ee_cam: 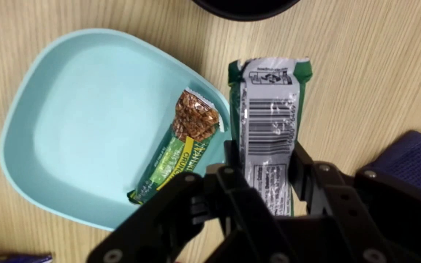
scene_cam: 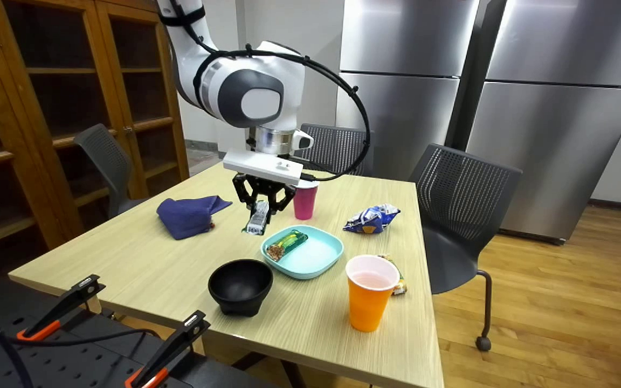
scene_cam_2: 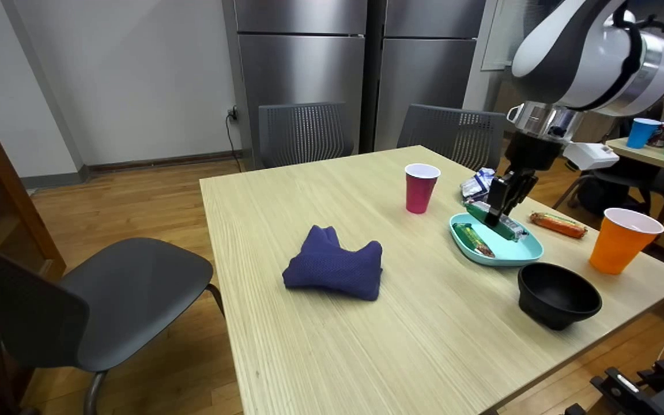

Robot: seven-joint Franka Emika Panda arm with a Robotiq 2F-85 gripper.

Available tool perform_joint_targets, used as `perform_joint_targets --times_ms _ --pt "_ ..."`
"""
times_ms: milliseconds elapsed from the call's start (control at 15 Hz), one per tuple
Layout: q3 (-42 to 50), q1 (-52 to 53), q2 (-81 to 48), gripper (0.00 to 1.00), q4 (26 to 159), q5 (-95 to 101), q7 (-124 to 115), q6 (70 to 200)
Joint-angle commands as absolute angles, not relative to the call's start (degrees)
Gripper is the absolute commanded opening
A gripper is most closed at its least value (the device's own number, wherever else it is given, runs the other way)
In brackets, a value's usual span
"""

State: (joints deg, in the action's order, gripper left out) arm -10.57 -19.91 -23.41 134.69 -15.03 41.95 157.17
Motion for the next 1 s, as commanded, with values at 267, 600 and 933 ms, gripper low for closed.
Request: perform_joint_targets --times_ms 267,600,933 --pt "-9.7 -24.3 -23.9 0.11 133.2 -22.1 42.0 157.1" --pt "-9.5 -25.6 -25.9 0.11 130.2 -26.3 41.1 158.2" --pt "-10.2 -26.5 -29.7 0.11 126.2 -31.3 40.3 160.5"
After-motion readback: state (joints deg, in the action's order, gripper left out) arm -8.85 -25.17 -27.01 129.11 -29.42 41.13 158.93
